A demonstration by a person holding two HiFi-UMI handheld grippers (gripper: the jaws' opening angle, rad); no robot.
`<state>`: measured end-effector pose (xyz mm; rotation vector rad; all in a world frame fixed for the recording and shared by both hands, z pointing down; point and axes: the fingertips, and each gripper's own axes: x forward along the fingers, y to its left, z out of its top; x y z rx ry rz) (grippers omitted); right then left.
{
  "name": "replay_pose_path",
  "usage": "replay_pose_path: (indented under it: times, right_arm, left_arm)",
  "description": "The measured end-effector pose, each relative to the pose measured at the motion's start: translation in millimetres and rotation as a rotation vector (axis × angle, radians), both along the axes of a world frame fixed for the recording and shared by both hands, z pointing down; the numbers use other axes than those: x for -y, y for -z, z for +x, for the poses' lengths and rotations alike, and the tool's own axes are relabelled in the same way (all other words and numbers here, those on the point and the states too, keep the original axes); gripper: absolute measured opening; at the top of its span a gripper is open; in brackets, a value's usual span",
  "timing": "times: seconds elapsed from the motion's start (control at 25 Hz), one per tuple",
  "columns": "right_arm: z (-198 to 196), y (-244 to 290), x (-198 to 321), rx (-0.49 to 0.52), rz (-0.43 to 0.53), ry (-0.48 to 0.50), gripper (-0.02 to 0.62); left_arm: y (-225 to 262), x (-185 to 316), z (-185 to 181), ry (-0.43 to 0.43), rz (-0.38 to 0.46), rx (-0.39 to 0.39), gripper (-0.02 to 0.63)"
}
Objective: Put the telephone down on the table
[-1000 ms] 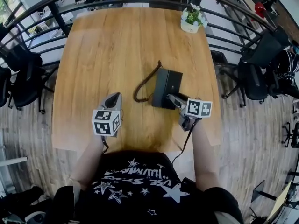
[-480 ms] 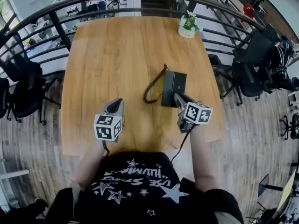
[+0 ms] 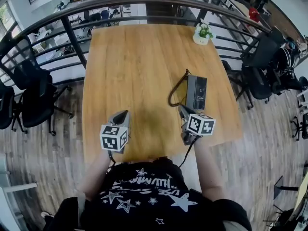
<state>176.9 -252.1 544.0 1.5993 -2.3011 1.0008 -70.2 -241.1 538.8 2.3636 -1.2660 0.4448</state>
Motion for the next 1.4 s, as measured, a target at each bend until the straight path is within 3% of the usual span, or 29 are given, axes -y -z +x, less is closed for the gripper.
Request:
replay_pose_path:
  times: [0.4,0.76,1.0,1.4]
  right_arm:
    - [-73,11,-56,-0.018,0.009,-0.068,-0.001]
    - [-122,8,-112,-0.011,-0.02,-0.211,-0.001]
    - [-120,10,-147,-0.06,-0.044,-0.269,-0.002]
    - [-104,36,-180,-0.007,-0.015,-0.389,-0.002]
  left_arm:
    - [-5,-17,-50,-0.108,-0.011,-0.038,0.002]
    - [-19,-34,-71,-0.266,-0.057,-0.051,0.002]
    - [-28,-46,-79,-0.317,-0.095,-0.036,0.002]
    - [-11,-54,-67,-0.353,-0.055,-0.004,0.002]
